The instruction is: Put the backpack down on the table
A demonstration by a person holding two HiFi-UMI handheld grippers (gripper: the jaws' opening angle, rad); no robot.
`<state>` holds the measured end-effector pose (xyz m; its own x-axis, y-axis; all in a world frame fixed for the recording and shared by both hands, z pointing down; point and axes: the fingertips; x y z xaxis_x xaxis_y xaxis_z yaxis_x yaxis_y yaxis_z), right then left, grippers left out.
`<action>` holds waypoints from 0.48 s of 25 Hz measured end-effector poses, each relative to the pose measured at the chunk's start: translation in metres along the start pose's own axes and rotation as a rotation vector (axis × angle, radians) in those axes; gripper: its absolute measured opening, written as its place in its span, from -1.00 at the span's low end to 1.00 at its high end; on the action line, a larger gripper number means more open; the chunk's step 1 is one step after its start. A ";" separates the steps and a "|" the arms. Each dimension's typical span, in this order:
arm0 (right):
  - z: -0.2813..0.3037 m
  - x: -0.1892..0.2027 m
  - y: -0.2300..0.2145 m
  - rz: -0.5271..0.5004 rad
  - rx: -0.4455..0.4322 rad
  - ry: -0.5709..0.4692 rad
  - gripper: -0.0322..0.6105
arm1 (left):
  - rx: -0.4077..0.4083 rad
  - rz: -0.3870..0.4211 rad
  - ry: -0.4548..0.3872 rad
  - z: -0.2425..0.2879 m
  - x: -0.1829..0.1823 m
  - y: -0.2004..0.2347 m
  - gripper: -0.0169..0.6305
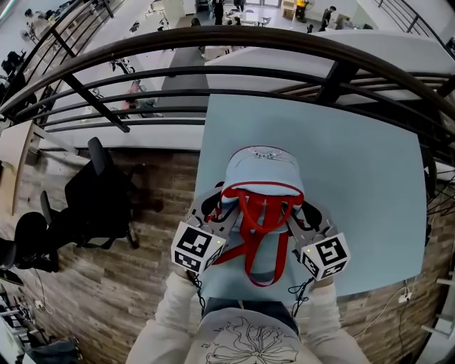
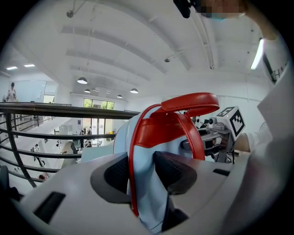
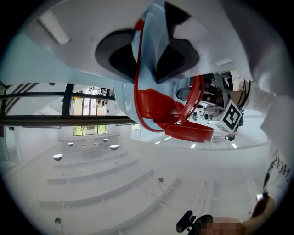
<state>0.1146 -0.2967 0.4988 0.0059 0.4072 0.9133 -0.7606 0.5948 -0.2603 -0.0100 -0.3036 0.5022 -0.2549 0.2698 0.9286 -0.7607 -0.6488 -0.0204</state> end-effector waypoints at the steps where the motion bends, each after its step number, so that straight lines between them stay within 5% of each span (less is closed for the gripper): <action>1: -0.001 0.001 0.000 -0.001 0.001 0.002 -0.45 | -0.003 0.001 -0.001 -0.001 0.001 -0.001 -0.49; 12: -0.018 0.014 0.001 0.059 0.007 0.007 -0.43 | -0.005 -0.009 0.000 -0.006 0.010 -0.019 -0.45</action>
<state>0.1254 -0.2782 0.5059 -0.0346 0.4464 0.8942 -0.7644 0.5646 -0.3114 -0.0013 -0.2842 0.5099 -0.2474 0.2756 0.9289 -0.7658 -0.6430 -0.0132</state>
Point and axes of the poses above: the fingertips, and each gripper's own axes: z forward along the fingers, y to its left, x out of its underside, and after that the axes turned 9 degrees about z, right-handed
